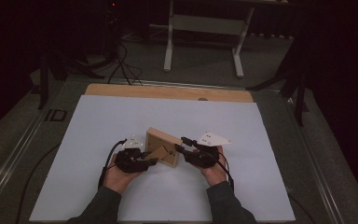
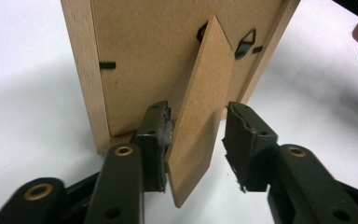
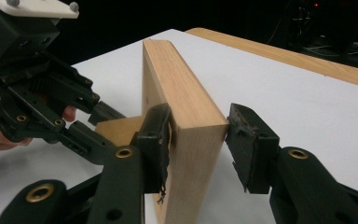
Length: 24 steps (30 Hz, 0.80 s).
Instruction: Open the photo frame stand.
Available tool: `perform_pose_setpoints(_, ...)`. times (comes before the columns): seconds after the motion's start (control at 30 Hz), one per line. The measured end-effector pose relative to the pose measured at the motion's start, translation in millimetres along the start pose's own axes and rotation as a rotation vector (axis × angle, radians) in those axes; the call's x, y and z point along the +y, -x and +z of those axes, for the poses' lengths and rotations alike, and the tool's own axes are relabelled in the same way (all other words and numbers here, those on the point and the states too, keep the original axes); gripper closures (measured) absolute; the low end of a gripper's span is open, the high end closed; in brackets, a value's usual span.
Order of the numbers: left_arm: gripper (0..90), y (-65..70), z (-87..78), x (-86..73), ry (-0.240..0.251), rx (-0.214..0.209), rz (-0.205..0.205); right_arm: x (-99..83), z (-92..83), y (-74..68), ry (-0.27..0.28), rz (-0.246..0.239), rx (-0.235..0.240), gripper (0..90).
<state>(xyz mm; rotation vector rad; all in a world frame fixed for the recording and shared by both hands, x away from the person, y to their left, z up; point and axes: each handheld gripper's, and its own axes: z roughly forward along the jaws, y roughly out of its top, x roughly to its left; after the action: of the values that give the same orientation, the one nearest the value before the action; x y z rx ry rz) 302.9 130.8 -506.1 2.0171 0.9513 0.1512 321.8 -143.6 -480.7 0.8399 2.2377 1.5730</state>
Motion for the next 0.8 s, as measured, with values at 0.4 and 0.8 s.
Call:
perform_pose_setpoints(0.4, 60.1, -10.1, -10.9, -5.9, 0.018, -0.088, -0.072, -1.7, -1.3, -13.3, 0.0, 0.006, 0.07, 55.6)
perform_pose_setpoints(0.8, 60.3, -10.2, -16.6, -10.8, 0.014, -0.091, -0.077, -3.4, -3.3, -19.7, -0.007, -0.008, 0.084, 54.5)
